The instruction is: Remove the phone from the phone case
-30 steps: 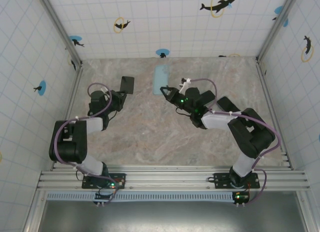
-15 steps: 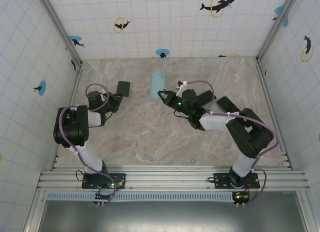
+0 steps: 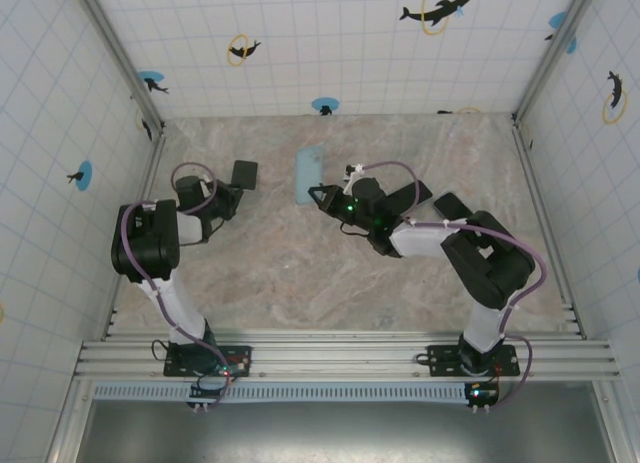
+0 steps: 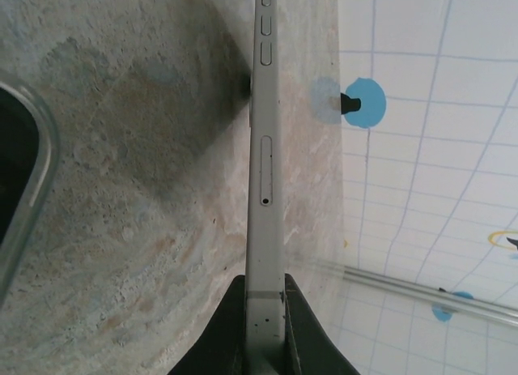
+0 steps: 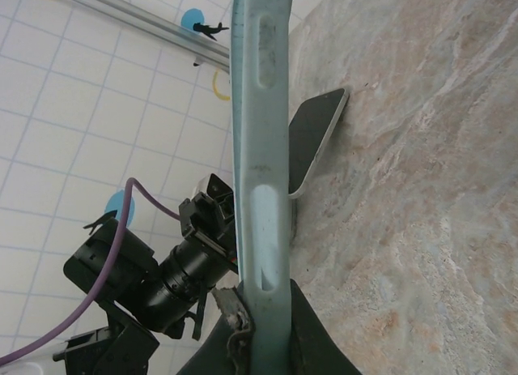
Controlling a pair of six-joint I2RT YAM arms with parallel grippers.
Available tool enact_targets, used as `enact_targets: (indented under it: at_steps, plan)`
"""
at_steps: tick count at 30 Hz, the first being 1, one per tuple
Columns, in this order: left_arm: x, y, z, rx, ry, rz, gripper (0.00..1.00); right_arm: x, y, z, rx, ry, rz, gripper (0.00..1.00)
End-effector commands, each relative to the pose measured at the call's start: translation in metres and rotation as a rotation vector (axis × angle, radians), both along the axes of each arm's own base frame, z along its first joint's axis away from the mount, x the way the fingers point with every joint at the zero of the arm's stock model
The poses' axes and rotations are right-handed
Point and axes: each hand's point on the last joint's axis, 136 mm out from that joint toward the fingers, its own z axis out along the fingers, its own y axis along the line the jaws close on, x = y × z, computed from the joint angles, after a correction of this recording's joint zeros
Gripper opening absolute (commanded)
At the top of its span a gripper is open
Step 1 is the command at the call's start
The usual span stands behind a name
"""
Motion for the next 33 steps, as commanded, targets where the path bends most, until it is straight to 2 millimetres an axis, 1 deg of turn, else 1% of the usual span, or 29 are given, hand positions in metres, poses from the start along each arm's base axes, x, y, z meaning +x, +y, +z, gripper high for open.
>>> enact_targets:
  at_steps: [1, 3, 6, 10, 16, 23, 30, 33]
  plan:
    - [0.006, 0.014, -0.008, 0.062, 0.027, 0.041, 0.1, 0.006, 0.011, 0.006, -0.003, -0.015, -0.003, 0.04]
    - [0.006, 0.016, -0.012, 0.061, 0.04, 0.051, 0.13, 0.008, 0.014, 0.006, -0.004, -0.013, -0.001, 0.04]
    - [0.007, 0.011, -0.015, 0.025, 0.045, 0.028, 0.19, 0.008, 0.019, 0.004, -0.005, -0.009, 0.009, 0.04]
    - [0.007, 0.007, -0.017, 0.025, 0.06, -0.003, 0.23, 0.007, 0.022, 0.0, -0.012, -0.001, 0.014, 0.04]
    - [0.0, 0.005, -0.022, 0.043, 0.091, -0.022, 0.3, 0.007, 0.024, -0.005, -0.017, 0.008, 0.02, 0.04]
    - [-0.005, 0.01, -0.032, 0.092, 0.148, -0.022, 0.44, 0.009, 0.026, -0.008, -0.021, 0.013, 0.023, 0.04]
    - [-0.009, 0.017, -0.041, 0.143, 0.199, -0.011, 0.54, 0.009, 0.026, -0.012, -0.036, 0.017, 0.027, 0.04]
    - [-0.012, 0.019, -0.046, 0.164, 0.219, -0.016, 0.56, 0.009, 0.026, -0.012, -0.037, 0.018, 0.028, 0.03]
